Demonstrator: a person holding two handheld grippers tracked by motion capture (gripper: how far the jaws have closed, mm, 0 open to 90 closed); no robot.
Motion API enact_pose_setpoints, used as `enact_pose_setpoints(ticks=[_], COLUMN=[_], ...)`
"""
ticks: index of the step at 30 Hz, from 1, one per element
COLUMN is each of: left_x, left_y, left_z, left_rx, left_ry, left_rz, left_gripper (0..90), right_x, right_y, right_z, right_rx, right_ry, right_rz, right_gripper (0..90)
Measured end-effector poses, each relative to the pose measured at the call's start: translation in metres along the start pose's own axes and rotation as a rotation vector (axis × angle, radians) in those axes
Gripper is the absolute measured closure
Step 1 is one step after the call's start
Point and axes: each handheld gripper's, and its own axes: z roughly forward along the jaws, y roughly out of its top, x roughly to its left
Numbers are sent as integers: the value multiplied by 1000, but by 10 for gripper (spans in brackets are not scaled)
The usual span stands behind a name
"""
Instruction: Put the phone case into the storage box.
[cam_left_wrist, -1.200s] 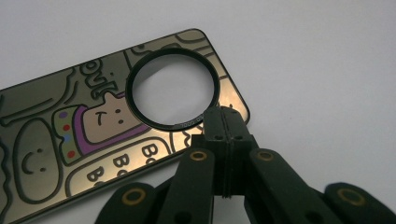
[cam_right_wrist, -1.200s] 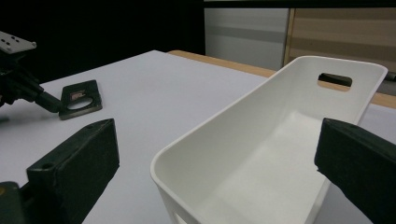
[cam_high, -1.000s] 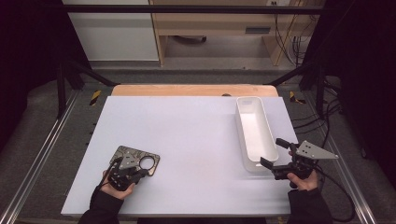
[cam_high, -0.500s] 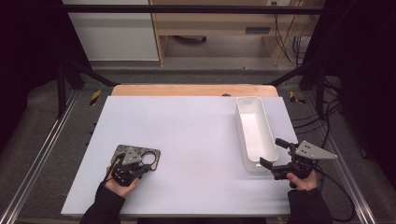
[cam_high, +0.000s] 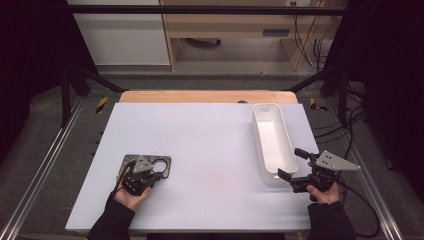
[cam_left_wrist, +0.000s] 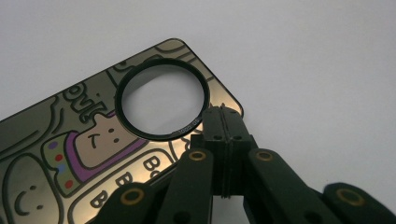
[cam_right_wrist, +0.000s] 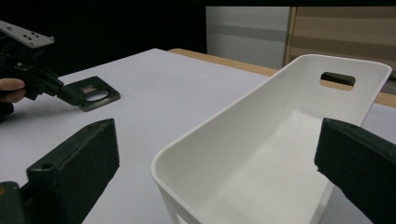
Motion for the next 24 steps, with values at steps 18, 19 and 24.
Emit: enact_pose_setpoints(ticks=[18, 19, 24], left_x=[29, 33, 50], left_y=[18, 19, 24], left_z=[-33, -35, -37], left_rx=[-70, -67, -63], left_ry=[60, 68, 93], left_rz=[-37, -40, -63], left_gripper=[893, 893, 893], right_x=[0, 0, 0], right_y=[0, 0, 0], right_z=[1, 1, 0], right_rx=[4, 4, -1], right_ry=[3, 3, 0], right_rz=[-3, -3, 2], right_gripper=[4, 4, 4])
